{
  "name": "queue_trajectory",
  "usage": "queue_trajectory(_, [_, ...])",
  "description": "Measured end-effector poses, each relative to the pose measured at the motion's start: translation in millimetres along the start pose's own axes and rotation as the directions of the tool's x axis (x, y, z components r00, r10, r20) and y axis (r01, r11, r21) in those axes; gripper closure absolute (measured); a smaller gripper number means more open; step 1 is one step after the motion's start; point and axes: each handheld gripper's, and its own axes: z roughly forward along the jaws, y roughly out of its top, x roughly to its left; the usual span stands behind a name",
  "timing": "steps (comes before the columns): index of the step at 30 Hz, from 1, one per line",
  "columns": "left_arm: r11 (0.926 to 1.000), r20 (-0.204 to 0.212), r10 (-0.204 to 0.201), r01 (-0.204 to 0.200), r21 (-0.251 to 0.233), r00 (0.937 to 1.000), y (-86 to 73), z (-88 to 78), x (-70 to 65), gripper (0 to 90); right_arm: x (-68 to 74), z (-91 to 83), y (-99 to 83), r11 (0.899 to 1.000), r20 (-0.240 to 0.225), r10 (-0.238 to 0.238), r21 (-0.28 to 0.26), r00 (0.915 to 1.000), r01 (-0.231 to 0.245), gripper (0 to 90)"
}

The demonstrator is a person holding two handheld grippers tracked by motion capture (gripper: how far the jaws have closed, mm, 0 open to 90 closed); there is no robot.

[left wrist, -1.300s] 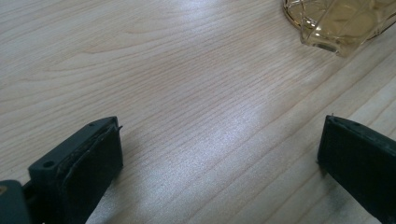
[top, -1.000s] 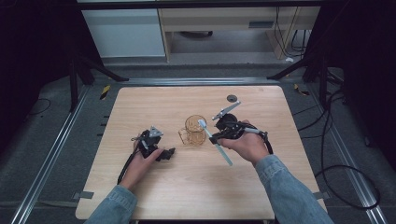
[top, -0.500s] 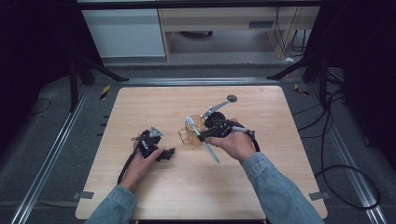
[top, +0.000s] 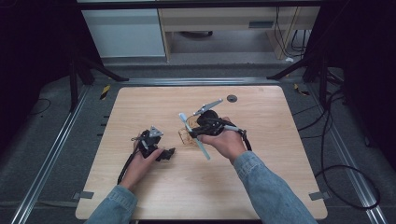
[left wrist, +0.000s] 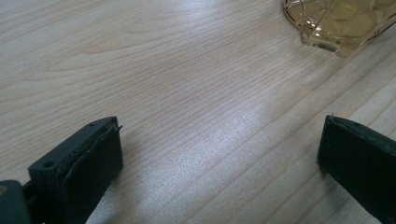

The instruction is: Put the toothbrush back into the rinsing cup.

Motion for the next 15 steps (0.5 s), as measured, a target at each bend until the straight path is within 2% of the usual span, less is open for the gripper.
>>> queue_trajectory(6, [1.0, -0.001, 0.0, 0.0, 0.0, 1.0, 0.0, 0.0, 0.0, 0.0, 3.6, 3.9, 5.2, 0.999, 0.0, 0.006, -0.039, 1.0, -0.006, 79.2])
queue_trajectory(15, [1.0, -0.001, 0.0, 0.0, 0.0, 1.0, 0.0, 0.0, 0.0, 0.0, 4.0, 7.4, 7.9, 0.995, 0.024, 0.017, -0.097, 0.9996, -0.015, 79.2])
